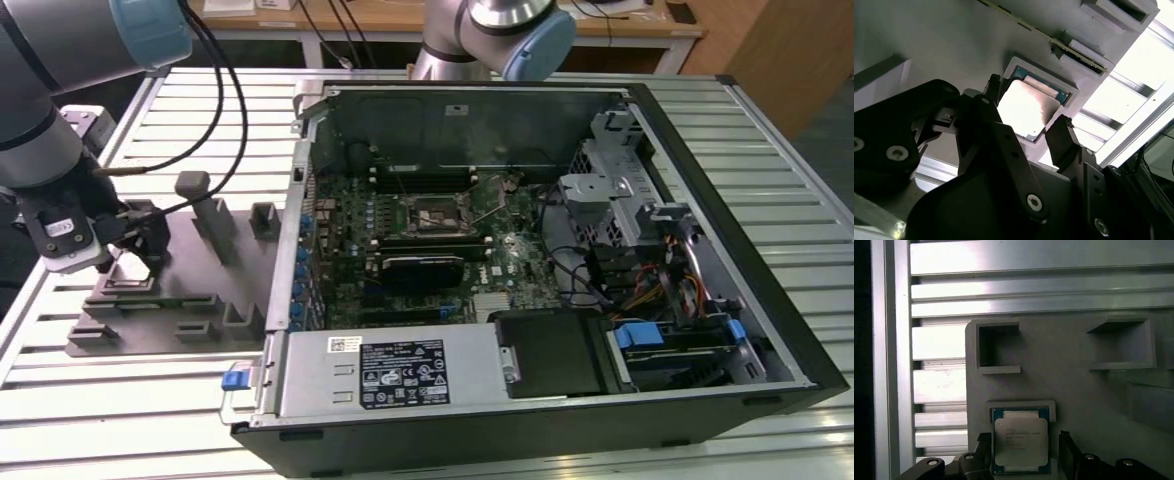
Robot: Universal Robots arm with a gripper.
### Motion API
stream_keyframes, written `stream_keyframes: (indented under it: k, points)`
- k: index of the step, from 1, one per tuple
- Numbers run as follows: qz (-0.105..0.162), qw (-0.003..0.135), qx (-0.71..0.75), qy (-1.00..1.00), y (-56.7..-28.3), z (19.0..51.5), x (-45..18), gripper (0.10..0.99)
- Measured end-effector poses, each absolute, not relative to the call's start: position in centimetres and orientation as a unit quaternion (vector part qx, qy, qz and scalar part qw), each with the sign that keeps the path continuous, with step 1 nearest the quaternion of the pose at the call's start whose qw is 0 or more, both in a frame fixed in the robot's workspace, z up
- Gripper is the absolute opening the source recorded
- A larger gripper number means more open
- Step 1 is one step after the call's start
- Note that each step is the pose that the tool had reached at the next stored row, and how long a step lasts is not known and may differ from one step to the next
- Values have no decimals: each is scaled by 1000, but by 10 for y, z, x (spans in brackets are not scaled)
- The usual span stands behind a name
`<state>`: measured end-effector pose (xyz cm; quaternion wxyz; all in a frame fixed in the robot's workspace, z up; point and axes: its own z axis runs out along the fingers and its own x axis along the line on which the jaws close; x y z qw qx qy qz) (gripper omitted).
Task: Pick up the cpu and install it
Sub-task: 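Pick up the cpu and move it towards the insertion slot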
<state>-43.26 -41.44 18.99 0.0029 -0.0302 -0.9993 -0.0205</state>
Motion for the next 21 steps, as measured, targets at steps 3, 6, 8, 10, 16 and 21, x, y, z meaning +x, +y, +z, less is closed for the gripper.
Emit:
stream_keyframes:
  k: [3,6,8,10,16,21]
  points:
    - [-20,3,-30,-999,-414,187,-433,647]
    - [-20,3,-30,-999,-414,185,-433,647]
    - [-20,3,-30,-999,-414,184,-433,647]
    - [-20,3,-30,-999,-414,183,-433,647]
    - [-20,3,-30,-999,-414,183,-433,647]
    - [-20,3,-30,-999,-414,183,-433,647]
